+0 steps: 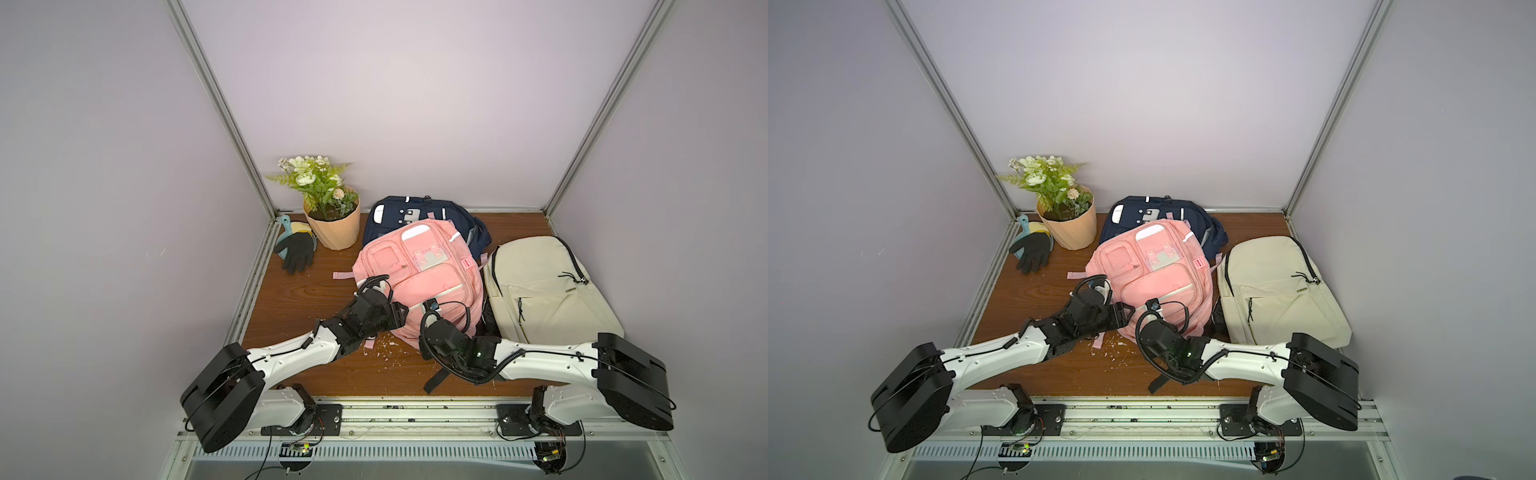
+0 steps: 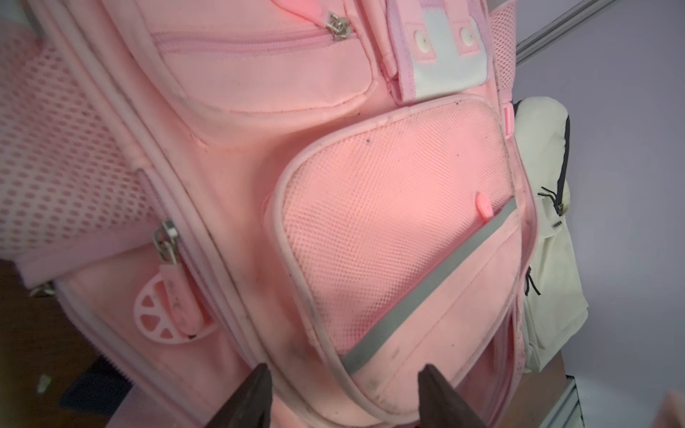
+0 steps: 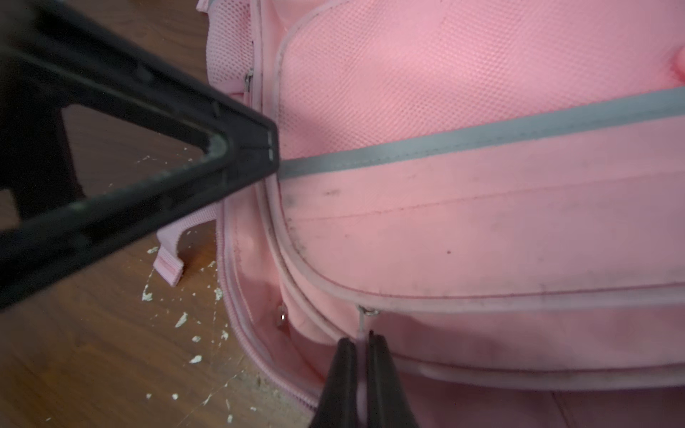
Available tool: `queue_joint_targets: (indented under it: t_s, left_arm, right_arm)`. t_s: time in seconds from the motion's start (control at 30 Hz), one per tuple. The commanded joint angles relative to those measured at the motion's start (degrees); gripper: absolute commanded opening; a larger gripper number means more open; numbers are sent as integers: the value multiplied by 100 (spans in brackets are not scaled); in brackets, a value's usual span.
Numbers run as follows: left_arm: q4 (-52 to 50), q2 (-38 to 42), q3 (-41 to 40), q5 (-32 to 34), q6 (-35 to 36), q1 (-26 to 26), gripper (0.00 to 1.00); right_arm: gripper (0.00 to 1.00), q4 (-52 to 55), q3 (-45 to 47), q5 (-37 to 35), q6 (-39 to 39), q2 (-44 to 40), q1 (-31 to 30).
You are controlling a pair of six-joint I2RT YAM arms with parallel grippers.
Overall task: Zip up the backpack
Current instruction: Zip the zipper on the backpack.
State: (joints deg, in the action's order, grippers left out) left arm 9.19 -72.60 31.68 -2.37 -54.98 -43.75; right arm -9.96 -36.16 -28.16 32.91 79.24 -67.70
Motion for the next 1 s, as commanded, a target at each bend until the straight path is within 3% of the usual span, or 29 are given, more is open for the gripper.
queue_joint_targets:
  t_s: [0.0,0.17,0.27,0.4,0.67,0.83,0.97]
  left_arm:
    - [200,73,-68,37,-403,-132,66]
    - [408,42,-279,-69,-608,-202,65]
    - [720,-49,-308,-169,-628,-272,53]
    - [711,-199,-136,-94,-540,-399,46]
    - [36,-56,-92,490,-476,-379,12]
    - [-293,200,-172,652,-426,-135,1]
    - [-389,364,-281,602,-348,100,0]
  right_arm:
    - [0,-397,-258,221,-91,-40,-163]
    - [0,-524,-298,302,-173,-17,-208]
    - [0,-569,-346,353,-239,96,-276]
    - [0,-528,-426,331,-241,205,-370]
    - [0,0,-349,-178,-147,-90,-336]
    - [0,481,-74,-428,115,-400,-206]
    - [0,706,249,-509,292,-836,46]
